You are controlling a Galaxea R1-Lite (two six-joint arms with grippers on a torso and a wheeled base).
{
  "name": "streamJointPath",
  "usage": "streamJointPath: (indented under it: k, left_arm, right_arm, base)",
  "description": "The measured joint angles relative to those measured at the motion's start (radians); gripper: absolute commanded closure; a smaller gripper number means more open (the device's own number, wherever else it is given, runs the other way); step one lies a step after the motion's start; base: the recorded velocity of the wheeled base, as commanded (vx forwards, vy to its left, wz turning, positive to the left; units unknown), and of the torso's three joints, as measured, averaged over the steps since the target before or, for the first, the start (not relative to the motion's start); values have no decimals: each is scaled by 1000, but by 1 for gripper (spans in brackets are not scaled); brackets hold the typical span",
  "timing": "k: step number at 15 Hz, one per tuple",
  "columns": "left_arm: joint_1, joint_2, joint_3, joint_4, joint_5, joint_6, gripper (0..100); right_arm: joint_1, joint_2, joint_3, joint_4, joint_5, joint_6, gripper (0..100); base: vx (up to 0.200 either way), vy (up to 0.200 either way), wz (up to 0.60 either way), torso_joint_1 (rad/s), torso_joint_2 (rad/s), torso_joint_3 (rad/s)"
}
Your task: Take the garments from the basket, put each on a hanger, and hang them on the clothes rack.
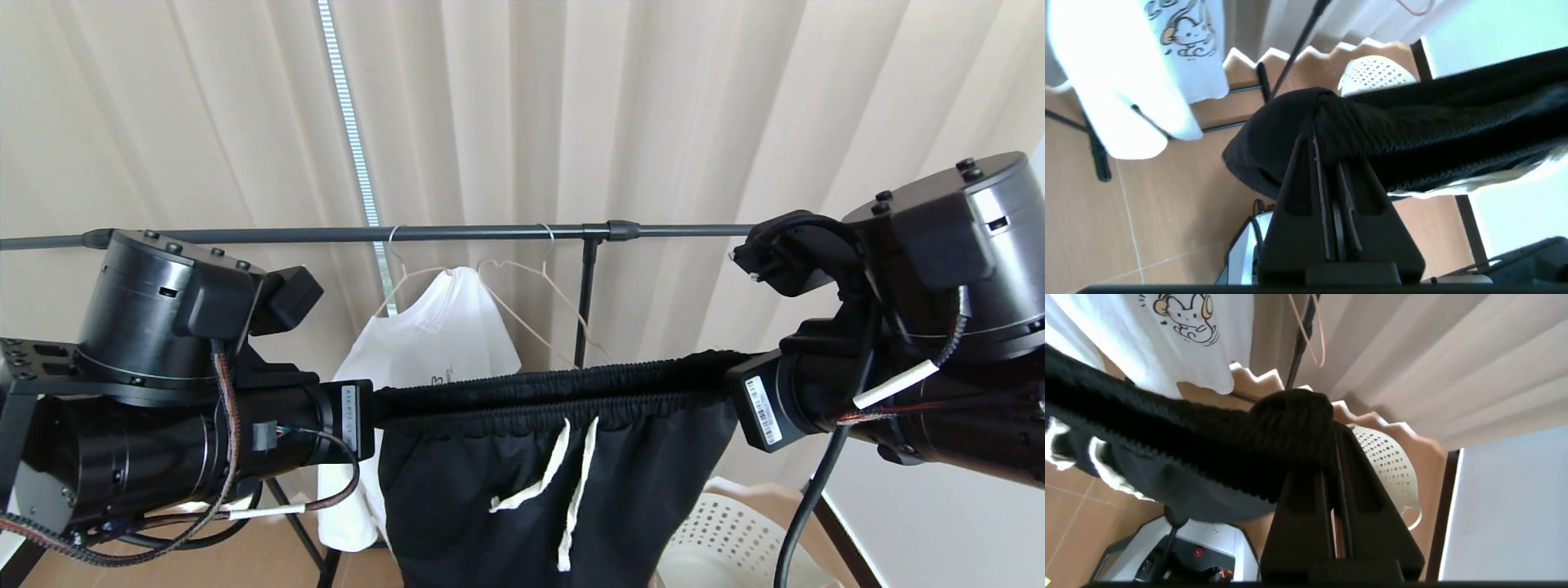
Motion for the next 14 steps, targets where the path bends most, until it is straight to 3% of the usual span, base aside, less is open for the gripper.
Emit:
streamJointPath:
  k: [5, 8, 11, 14]
  left_arm:
    - [91, -20, 19, 1, -1, 43, 100]
    - [105, -10, -1, -3, -3, 52, 100]
    - [106, 29, -67, -2, -8, 56, 100]
    - [104, 106, -199, 1, -13, 54, 100]
  right_arm:
    - [-102, 6, -8, -5, 0, -5, 100]
    - [-141, 8, -11, -3, -1, -15, 100]
    - [-146, 4, 16, 3, -2, -70, 100]
    - [-97, -19, 87, 5, 5, -166, 100]
  base:
    - [0, 0, 0, 0, 0, 0]
    - [0, 0, 0, 0, 0, 0]
    - [0, 0, 0, 0, 0, 0]
    - [0, 0, 0, 0, 0, 0]
